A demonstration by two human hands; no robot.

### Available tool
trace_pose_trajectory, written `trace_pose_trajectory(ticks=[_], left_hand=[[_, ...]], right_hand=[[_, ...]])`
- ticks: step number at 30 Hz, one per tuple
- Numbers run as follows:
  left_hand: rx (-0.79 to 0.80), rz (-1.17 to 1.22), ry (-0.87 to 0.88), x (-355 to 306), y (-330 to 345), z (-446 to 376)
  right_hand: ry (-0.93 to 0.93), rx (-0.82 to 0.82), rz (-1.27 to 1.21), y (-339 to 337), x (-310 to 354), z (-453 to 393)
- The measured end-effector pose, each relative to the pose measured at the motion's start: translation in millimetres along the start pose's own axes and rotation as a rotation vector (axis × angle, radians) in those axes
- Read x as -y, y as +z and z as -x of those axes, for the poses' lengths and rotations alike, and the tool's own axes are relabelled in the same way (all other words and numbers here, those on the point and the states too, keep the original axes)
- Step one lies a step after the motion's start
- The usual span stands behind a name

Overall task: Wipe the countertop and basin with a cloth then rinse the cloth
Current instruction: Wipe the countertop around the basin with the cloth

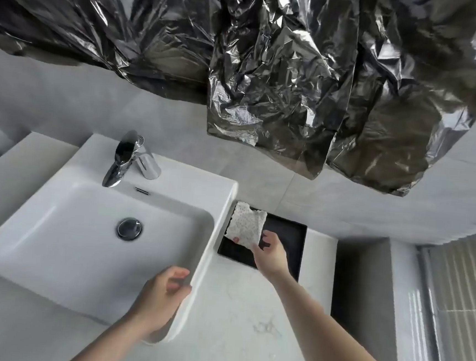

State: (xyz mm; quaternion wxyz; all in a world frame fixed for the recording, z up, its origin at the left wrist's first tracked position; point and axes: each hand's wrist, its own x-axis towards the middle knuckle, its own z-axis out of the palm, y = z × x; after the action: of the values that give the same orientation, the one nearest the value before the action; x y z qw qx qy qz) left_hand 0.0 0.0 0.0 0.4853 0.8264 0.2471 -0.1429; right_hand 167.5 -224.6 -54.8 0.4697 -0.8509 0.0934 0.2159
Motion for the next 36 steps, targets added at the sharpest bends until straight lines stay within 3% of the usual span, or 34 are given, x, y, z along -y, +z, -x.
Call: trace_pose_trajectory(ticks=[13,27,32,36], left_hand=[[0.01,0.006,-0.01,6.2,10.6,-16.2],[-0.068,-0.177,0.008,5.5,19.7,2.2],[-0.079,-0.196,0.021,4.6,24.9,12.4],[-0.085,-0.203,0.009,20.1,30.3,26.7]], right_hand=[[0.331,-0.05,0.03,32.3,12.2,-66.1],[0.041,-0.035,-0.165,-25.6,31.5,18.3],[-0.008,-0.099,-0.342,-62.7,3.8,84.3],[0.064,-0.146,-0.447,-80.2,-51.3,135.5]])
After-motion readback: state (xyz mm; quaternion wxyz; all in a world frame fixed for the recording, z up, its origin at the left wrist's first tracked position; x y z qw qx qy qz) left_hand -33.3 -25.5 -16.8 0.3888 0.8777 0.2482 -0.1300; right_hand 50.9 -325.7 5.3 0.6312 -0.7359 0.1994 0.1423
